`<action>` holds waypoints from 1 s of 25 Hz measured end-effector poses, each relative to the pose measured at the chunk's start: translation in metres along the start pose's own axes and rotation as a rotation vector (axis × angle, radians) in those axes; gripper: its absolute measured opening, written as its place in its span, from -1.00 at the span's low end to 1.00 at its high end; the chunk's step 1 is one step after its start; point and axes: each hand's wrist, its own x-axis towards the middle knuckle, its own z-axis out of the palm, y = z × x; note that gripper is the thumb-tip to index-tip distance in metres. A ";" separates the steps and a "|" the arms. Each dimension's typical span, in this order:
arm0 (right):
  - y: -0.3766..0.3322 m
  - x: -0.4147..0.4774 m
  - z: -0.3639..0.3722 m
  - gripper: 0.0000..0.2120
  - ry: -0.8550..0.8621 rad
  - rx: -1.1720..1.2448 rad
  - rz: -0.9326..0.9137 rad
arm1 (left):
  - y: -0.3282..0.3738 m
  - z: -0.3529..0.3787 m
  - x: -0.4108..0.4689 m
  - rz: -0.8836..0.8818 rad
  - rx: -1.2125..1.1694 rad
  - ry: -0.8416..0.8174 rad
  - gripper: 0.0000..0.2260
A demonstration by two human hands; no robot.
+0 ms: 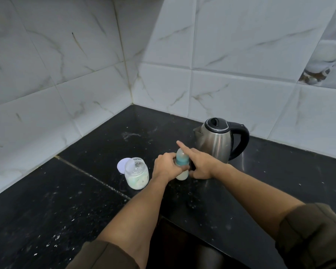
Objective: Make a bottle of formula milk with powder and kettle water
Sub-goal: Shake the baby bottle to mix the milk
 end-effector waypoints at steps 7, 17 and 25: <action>-0.010 0.012 -0.018 0.27 0.357 0.244 -0.086 | 0.034 -0.051 0.016 0.054 -0.141 0.104 -0.57; -0.015 0.038 -0.034 0.04 0.457 0.250 -0.218 | 0.046 -0.085 0.022 0.102 -0.114 0.133 -0.60; -0.018 0.057 -0.104 -0.06 0.832 0.691 -0.118 | 0.052 -0.118 0.037 -0.025 -0.235 0.283 -0.71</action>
